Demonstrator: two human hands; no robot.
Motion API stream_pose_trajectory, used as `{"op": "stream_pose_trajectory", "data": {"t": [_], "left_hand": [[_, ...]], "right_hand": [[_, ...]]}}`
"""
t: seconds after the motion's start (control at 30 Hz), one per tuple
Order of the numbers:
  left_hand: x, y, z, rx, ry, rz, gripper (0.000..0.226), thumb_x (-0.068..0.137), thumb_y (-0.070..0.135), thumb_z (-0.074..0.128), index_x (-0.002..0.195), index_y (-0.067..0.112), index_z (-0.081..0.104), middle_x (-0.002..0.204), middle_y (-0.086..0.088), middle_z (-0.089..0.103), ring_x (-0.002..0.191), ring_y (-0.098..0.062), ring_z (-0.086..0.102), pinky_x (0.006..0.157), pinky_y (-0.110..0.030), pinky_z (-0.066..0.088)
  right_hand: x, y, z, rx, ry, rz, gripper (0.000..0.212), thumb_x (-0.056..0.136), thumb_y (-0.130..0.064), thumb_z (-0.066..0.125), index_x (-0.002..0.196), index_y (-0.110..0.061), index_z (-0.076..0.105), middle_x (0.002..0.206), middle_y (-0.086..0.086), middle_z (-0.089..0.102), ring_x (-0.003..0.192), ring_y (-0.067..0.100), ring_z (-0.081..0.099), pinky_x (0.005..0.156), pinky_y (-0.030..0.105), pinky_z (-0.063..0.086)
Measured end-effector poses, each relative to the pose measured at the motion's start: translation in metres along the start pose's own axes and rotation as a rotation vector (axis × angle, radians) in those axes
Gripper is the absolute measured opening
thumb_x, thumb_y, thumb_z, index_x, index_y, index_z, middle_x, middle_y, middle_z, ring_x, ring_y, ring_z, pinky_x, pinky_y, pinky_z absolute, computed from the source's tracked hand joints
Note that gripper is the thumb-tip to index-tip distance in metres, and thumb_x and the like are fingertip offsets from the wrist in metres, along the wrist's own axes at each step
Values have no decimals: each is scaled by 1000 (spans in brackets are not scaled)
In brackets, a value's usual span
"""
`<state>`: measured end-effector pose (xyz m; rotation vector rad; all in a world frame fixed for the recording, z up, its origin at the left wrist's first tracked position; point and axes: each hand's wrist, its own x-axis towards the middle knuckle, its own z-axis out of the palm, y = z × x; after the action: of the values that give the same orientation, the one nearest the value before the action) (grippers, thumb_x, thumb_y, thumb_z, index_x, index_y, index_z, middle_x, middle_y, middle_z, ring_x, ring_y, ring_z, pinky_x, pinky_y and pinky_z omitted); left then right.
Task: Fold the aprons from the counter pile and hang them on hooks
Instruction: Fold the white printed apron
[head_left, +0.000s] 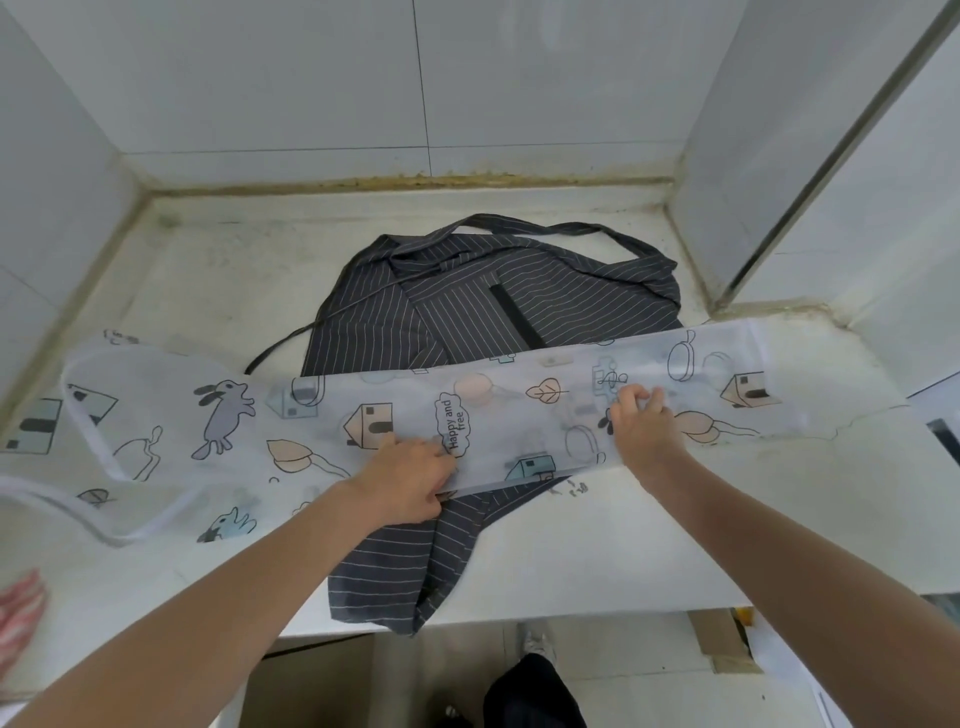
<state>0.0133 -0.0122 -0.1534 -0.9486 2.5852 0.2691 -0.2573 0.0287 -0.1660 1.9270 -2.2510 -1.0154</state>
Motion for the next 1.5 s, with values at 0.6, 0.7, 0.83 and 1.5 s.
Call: {"op": "stream_pose_trajectory", "data": {"t": [0.6,0.7,0.83,1.5], "left_hand": [[-2,-3,5,-38,-7,17,21,84,30,53,87,22,34,83,7,50,73,-15,47,81,-30,33],[-2,-1,4,-42,-16,16,20,84,30,54,86,22,36,84,9,46,76,-13,45,86,-30,34],[-1,-5,0,-77,-21,5,18,82,27,57,77,21,40,85,10,47,82,-13,50,89,-29,32],[4,-3,-15,-217,-99,9,16,82,25,58,70,23,48,85,5,54,83,-15,55,82,-32,46]], "right_hand": [[-26,-5,-44,190,201,-479,45,85,-8,51,127,-12,38,124,7,36,114,25,40,94,32,34],[-32,-36,-41,122,294,-635,36,88,-3,46,123,-11,43,121,7,43,112,25,42,92,31,33],[-25,-45,-36,83,208,-610,36,94,-4,40,130,-11,43,126,9,47,117,26,44,96,34,35],[-24,-35,-57,127,-26,-714,39,90,-19,48,128,-15,50,118,9,44,113,26,40,87,34,37]]}}
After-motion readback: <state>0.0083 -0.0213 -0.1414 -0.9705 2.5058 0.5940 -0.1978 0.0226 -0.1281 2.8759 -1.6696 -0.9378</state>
